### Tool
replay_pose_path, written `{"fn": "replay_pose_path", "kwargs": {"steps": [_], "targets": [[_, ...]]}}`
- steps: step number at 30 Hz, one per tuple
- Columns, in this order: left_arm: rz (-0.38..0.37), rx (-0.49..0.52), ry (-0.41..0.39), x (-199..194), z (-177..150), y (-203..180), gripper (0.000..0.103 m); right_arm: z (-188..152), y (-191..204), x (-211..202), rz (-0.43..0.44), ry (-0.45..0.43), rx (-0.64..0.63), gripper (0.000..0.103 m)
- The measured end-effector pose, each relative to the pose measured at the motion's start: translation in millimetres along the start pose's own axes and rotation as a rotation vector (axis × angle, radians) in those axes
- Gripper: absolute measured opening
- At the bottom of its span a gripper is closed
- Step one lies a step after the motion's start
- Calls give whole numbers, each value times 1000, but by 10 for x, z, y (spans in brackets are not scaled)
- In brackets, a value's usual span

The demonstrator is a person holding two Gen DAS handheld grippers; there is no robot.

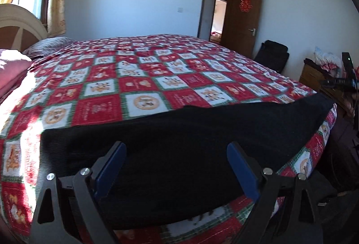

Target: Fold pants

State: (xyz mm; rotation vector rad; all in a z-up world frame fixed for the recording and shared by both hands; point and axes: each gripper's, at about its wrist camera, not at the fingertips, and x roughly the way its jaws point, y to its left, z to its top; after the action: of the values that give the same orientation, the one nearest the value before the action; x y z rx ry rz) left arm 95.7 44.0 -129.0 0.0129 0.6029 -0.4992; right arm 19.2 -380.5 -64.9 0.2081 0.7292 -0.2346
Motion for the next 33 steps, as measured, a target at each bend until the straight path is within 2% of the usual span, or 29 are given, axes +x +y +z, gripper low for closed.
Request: {"fn": "replay_pose_path", "kwargs": {"steps": [3,6,10,13,14,15,16,18,20,26,30,31,32,33], "targets": [[-63,52,16,95,28,-288,94,23,-700,-129,-101,-6,132,57],[-119,104,30,204,88,-568,94,64,-1142,-65,-163,11,188,57],[-211,158,48,340,141,-910,94,150,-1423,225,-137,60,255,57],[-237,169,85,497,122,-1072,94,180,-1532,484,-75,111,286,57],[-246,168,101,546,97,-1104,94,169,-1534,547,-45,136,283,53],[-250,164,116,588,68,-1125,94,167,-1515,625,-21,164,278,41],[-253,160,128,621,43,-1145,94,163,-1490,665,-41,174,259,35],[-255,145,156,688,-27,-1151,94,156,-1420,652,-84,169,203,8],[-254,128,169,723,-94,-1124,94,160,-1403,574,-62,144,200,7],[-240,161,159,702,-149,-1186,94,280,-1389,197,-62,-22,188,6],[-229,171,156,680,-165,-1213,94,258,-1398,451,-96,68,163,7],[-227,173,156,683,-157,-1205,94,234,-1399,500,-114,88,155,9],[-225,176,156,668,-155,-1211,94,211,-1410,523,-136,105,154,17],[-228,178,152,645,-153,-1216,94,183,-1433,481,-167,104,165,33]]}}
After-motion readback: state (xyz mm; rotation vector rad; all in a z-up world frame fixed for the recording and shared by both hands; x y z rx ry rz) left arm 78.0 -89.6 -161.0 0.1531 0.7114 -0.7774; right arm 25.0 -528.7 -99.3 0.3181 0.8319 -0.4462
